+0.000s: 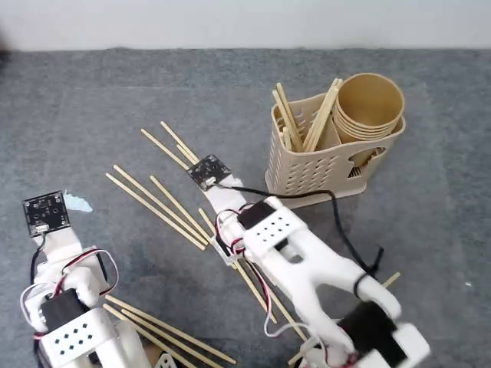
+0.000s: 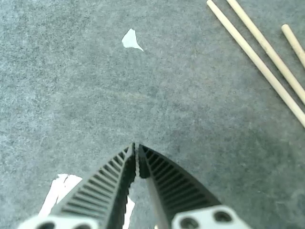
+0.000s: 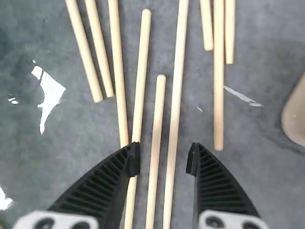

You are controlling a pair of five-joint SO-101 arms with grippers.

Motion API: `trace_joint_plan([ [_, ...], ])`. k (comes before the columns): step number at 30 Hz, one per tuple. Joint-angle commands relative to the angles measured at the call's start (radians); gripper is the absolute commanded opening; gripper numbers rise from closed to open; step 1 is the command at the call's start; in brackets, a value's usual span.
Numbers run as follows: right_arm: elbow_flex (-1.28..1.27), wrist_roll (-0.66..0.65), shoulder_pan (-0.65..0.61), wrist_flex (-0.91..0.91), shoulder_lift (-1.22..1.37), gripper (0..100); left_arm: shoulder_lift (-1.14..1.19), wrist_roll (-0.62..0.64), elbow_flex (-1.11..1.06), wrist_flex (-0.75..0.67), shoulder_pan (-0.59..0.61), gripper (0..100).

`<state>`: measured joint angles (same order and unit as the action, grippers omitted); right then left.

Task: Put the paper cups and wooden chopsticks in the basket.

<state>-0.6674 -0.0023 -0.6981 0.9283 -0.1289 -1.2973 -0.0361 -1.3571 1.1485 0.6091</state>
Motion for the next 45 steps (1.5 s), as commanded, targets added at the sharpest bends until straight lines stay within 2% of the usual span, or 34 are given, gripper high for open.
trace_joint_plan([
  [1, 0.061, 0.002, -0.002, -0.064, 0.047, 16.5, -0.012, 0.005, 0.002, -0.02, -0.003, 1],
  [14, 0.081, -0.035, 0.044, -0.108, 0.205, 16.3, -0.012, 0.005, 0.002, -0.02, -0.003, 1],
  [20, 0.083, -0.074, 0.044, -0.113, 0.259, 0.6, -0.012, 0.005, 0.002, -0.02, -0.003, 1],
  [26, 0.083, -0.077, 0.044, -0.107, 0.242, 0.7, -0.012, 0.005, 0.002, -0.02, -0.003, 1],
  [37, 0.144, -0.095, 0.038, 0.128, -0.147, 0.7, -0.012, 0.005, 0.002, -0.02, -0.003, 1],
  [45, 0.353, -0.107, 0.041, 0.285, -0.394, 0.7, -0.012, 0.005, 0.002, -0.02, -0.003, 1],
])
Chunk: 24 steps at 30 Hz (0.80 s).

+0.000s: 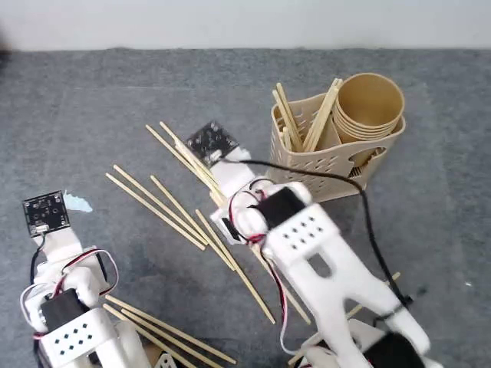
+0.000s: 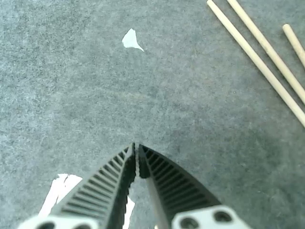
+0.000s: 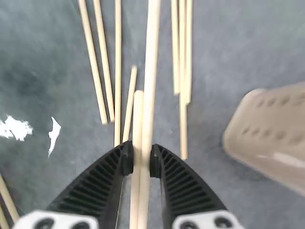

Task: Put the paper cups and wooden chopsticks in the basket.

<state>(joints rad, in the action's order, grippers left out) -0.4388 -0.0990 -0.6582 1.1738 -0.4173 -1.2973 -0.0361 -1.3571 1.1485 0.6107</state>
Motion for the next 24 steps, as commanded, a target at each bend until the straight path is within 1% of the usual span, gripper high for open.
trace_joint_plan([
  [1, 0.163, -0.011, 0.004, 0.048, -0.124, 0.7, -0.012, 0.005, 0.002, -0.02, -0.005, 1],
  [6, 0.35, -0.014, 0.007, 0.051, -0.194, 0.7, -0.012, 0.005, 0.002, -0.02, -0.005, 1],
  [11, 0.532, -0.008, 0.094, 0.018, -0.209, 0.8, -0.012, 0.005, 0.002, -0.02, -0.005, 1],
  [18, 0.574, -0.008, 0.282, -0.252, -0.216, 0.8, -0.012, 0.005, 0.002, -0.02, -0.005, 1],
  [21, 0.574, -0.006, 0.335, -0.372, -0.209, 0.8, -0.012, 0.005, 0.002, -0.02, -0.005, 1],
  [24, 0.572, -0.006, 0.361, -0.467, -0.205, 0.8, -0.012, 0.005, 0.002, -0.02, -0.005, 1],
])
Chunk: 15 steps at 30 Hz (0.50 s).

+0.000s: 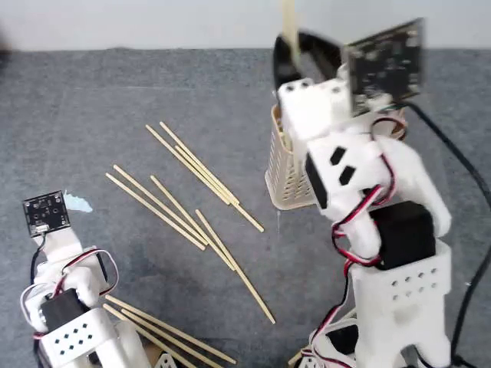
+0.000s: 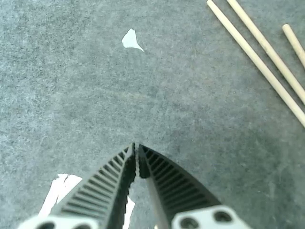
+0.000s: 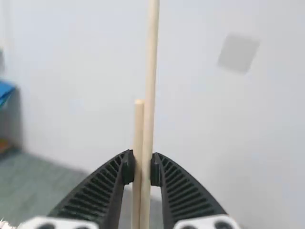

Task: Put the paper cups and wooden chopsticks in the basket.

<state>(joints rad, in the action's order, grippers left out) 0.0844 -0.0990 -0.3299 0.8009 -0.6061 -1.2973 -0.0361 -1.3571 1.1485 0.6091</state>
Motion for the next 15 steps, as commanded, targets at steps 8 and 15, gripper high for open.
trace_joint_plan([
  [8, -0.249, -0.005, 0.11, -0.418, -0.056, 0.8, -0.012, 0.005, 0.002, -0.02, -0.003, 1],
  [15, -0.69, 0.032, 0.137, -0.671, -0.216, 0.7, -0.012, 0.005, 0.001, -0.02, -0.003, 1],
])
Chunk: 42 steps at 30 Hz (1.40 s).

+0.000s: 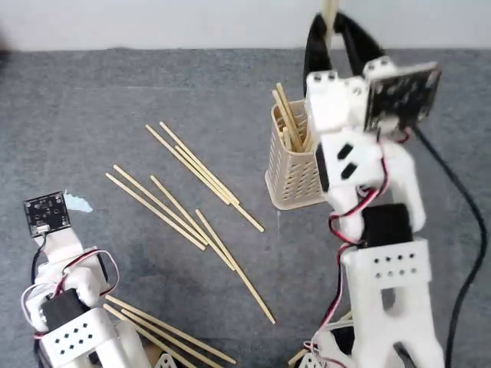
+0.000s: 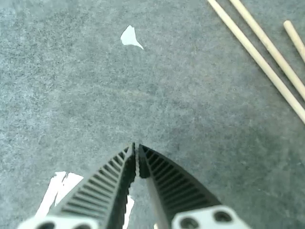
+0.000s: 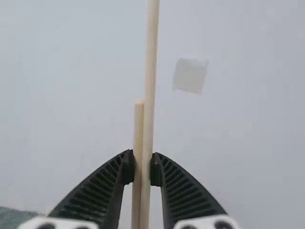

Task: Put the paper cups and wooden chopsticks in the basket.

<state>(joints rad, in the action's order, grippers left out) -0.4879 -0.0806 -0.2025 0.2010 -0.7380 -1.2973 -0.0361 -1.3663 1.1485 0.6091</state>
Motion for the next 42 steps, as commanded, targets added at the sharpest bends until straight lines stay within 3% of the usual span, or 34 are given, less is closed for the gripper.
trace_joint_plan([
  [1, -0.158, 0.015, 0.008, -0.071, -0.101, 0.7, -0.012, 0.005, 0.01, -0.02, -0.003, 1],
  [11, -0.367, 0.08, 0.012, -0.07, -0.147, 1.5, -0.012, 0.005, 0.01, -0.02, -0.003, 1],
  [17, -0.339, 0.078, 0.01, -0.05, -0.148, 22.1, -0.012, 0.005, 0.01, -0.02, -0.003, 1],
  [25, -0.005, 0.077, -0.05, 0.42, -0.137, 15.3, -0.012, 0.005, 0.01, -0.02, -0.003, 1],
  [31, 0.107, 0.074, -0.226, 0.756, -0.136, 15.4, -0.012, 0.005, 0.01, -0.02, -0.003, 1],
  [37, 0.069, 0.08, -0.398, 0.952, -0.039, 15.4, -0.012, 0.005, 0.01, -0.02, -0.003, 1],
  [42, 0.021, 0.081, -0.466, 0.972, 0.156, 15.4, -0.012, 0.005, 0.01, -0.02, -0.003, 1],
])
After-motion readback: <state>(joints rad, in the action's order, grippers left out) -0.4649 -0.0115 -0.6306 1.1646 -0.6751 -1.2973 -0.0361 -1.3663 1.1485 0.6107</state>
